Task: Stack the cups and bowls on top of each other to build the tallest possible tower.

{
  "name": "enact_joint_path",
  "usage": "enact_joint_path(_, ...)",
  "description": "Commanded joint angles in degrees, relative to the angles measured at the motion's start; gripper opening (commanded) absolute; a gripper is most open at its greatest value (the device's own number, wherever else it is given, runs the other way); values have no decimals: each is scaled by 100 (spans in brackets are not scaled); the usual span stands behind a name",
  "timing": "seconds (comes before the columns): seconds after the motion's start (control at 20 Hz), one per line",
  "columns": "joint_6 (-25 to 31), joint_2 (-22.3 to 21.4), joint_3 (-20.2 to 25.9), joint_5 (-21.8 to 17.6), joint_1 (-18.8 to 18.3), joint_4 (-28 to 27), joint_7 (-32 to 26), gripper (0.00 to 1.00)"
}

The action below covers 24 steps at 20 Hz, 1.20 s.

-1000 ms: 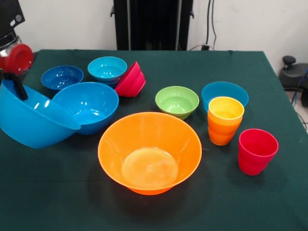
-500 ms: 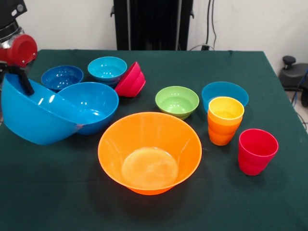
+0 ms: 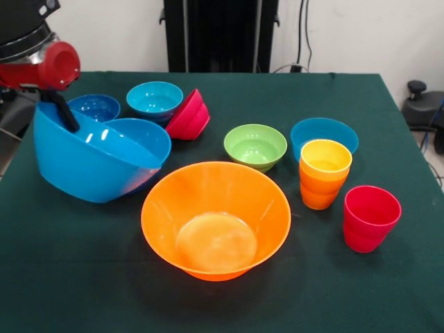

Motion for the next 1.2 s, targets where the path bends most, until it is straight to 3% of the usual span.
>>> enact_joint_path(0.05,342,140,257,-37,208,502,-1327,0)
enact_joint_path(0.6,-38,252,123,-229,484,479,-933,0)
enact_joint_path(1.2,-48,280,91,-61,701,252,-638,0)
